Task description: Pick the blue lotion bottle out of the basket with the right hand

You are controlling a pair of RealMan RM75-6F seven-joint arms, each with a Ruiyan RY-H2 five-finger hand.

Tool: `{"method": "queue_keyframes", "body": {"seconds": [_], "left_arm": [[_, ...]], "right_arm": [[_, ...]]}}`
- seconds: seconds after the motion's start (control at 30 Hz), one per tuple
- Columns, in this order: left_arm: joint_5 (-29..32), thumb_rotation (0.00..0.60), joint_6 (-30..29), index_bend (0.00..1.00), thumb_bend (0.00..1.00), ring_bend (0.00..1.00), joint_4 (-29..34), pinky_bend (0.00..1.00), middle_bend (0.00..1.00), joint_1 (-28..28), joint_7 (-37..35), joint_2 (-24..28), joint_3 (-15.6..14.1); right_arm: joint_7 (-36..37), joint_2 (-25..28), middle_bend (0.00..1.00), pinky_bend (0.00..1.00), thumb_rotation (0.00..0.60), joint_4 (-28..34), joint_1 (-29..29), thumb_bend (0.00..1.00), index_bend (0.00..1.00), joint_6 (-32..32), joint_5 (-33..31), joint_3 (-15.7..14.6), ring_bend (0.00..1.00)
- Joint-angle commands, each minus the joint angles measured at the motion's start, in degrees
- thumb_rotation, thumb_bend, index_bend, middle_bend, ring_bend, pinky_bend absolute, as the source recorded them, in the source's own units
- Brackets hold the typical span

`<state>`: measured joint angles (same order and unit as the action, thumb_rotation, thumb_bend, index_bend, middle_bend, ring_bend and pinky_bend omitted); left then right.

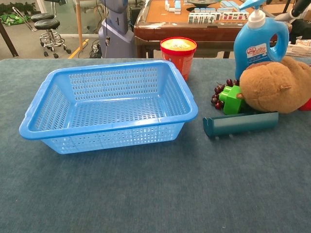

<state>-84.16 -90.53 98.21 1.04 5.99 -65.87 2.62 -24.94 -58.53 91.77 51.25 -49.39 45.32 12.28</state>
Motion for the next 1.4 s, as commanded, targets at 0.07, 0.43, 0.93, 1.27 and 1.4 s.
{"method": "queue_keyframes", "body": {"seconds": [0.07, 0.43, 0.93, 1.27, 1.4], "left_arm": [[-0.1, 0.600, 0.2, 0.15, 0.32, 0.14, -0.1, 0.14, 0.13, -0.1, 0.0, 0.0, 0.0], [0.2, 0.600, 0.5, 0.15, 0.32, 0.14, -0.6, 0.14, 0.13, -0.3, -0.5, -0.3, 0.2], [-0.3, 0.600, 0.4, 0.15, 0.32, 0.14, 0.1, 0.14, 0.13, -1.2, 0.7, 0.1, 0.9], [-0.6, 0.600, 0.5, 0.15, 0.32, 0.14, 0.6, 0.14, 0.13, -1.7, 2.0, -0.3, 1.1], [-0.7, 0.600, 0.6, 0.15, 0.32, 0.14, 0.8, 0.14, 0.13, -1.9, 2.4, -0.2, 1.2]], "right_arm": [[1.1, 3.1, 0.06, 0.25, 0.600, 3.4, -0.9, 0.32, 0.00, -0.2, 1.2, 0.1, 0.09], [7.2, 9.8, 0.12, 0.23, 0.600, 13.5, -12.3, 0.32, 0.01, -14.5, 15.4, -2.0, 0.08], [14.4, 4.9, 0.27, 0.31, 0.600, 9.6, -36.4, 0.32, 0.23, -40.1, 32.9, -12.8, 0.20], [20.9, -0.1, 0.30, 0.32, 0.600, 2.9, -46.7, 0.32, 0.26, -47.1, 37.2, -16.4, 0.22], [22.2, -1.2, 0.30, 0.32, 0.600, 1.2, -48.5, 0.32, 0.26, -47.4, 37.1, -16.2, 0.22]]}}
